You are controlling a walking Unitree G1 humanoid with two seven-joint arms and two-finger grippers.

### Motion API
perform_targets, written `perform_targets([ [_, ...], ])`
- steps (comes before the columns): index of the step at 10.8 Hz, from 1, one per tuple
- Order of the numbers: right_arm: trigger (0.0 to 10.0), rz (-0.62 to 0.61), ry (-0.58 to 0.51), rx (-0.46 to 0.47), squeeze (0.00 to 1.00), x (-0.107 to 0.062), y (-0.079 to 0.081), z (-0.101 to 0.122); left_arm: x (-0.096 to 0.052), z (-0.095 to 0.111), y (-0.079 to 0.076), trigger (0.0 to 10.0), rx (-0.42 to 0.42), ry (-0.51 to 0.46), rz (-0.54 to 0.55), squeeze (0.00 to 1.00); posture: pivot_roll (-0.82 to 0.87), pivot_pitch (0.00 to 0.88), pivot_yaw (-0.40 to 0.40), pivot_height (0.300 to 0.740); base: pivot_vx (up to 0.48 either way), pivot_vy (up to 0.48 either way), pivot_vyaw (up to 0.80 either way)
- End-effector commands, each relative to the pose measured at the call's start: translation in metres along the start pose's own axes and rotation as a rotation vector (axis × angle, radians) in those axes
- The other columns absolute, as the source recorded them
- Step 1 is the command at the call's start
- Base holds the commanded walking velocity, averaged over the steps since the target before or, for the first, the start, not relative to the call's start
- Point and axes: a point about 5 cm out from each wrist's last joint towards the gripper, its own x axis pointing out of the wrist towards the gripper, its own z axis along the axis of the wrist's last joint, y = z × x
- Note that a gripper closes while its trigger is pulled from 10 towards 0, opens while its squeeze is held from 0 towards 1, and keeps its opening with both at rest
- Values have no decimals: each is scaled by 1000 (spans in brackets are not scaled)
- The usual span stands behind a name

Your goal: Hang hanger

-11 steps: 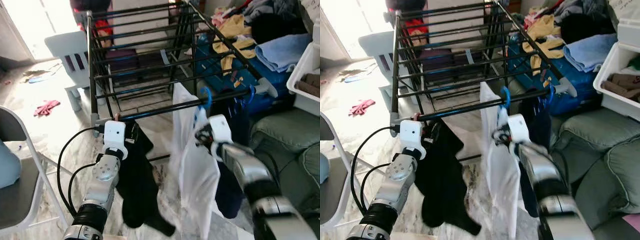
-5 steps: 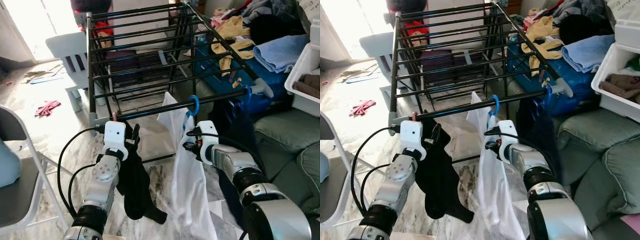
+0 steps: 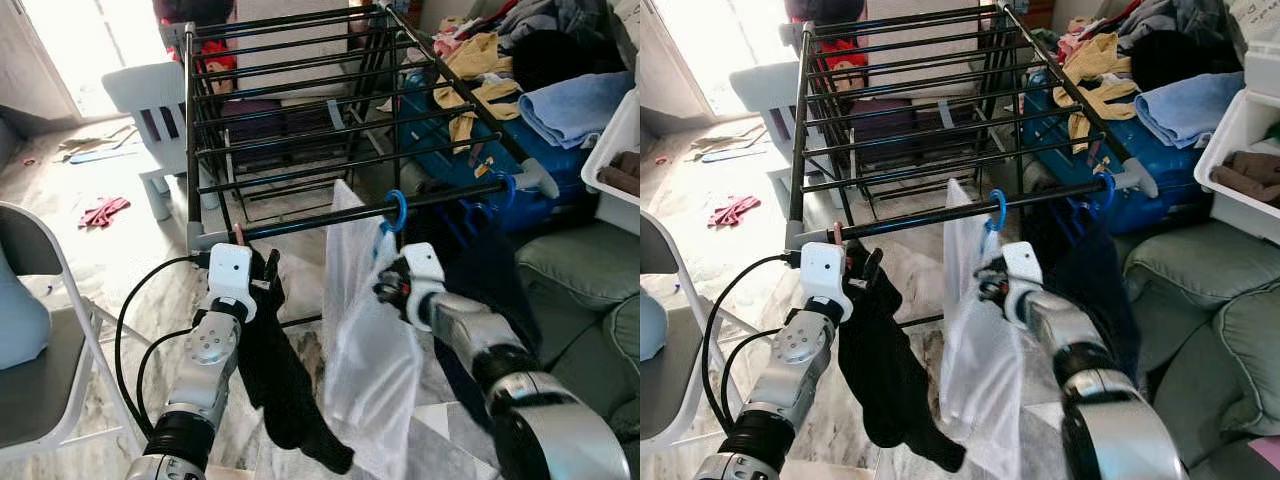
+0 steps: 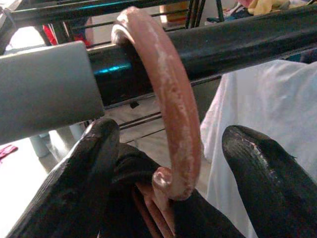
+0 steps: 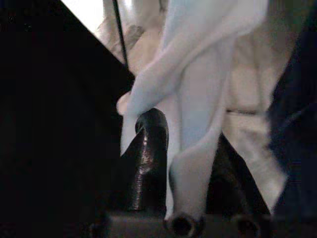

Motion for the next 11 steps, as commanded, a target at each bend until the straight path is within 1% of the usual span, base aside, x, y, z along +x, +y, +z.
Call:
perform_targets([
  [1,10000,-7,-61,-56,1000,-2,1,7,-1,-2,-1,10000,11,19,-9,0,-144,0,48,740,0,0,0],
  [2,10000,-16,-75,-62,1000,-3,0,7,-2,-3,-3,10000,21,25,-18,0,-145,0,46,740,0,0,0],
  [3,10000,-33,-122,-96,1000,-10,-2,2,-4,-4,-6,10000,21,17,-39,0,-155,0,46,740,0,0,0],
  [4,10000,-44,-160,-125,1000,-16,0,-2,-5,-5,-5,10000,19,21,-35,0,-161,0,47,740,0,0,0],
  [6,10000,-68,-238,-169,1000,-31,10,-6,-4,-4,-9,10000,22,22,-44,0,-165,0,50,740,0,0,0],
  [7,10000,-91,-263,-140,1000,-38,13,-4,-9,-4,-7,10000,40,21,-45,0,-169,0,60,740,0,0,0],
  [8,10000,-106,-294,-131,1000,-44,17,-1,-13,-4,-4,10000,38,20,-38,0,-168,0,62,740,0,0,0],
  [9,10000,-138,-336,-107,1000,-54,23,0,-19,-1,0,10000,36,13,-29,0,-162,0,59,740,0,0,0],
  [10,10000,-160,-349,-56,1000,-61,28,-5,-22,0,0,10000,40,10,-26,0,-158,0,57,740,0,0,0],
  [11,10000,-180,-334,-46,1000,-64,29,-10,-24,-1,-2,10000,44,16,-27,0,-158,0,57,740,0,0,0],
])
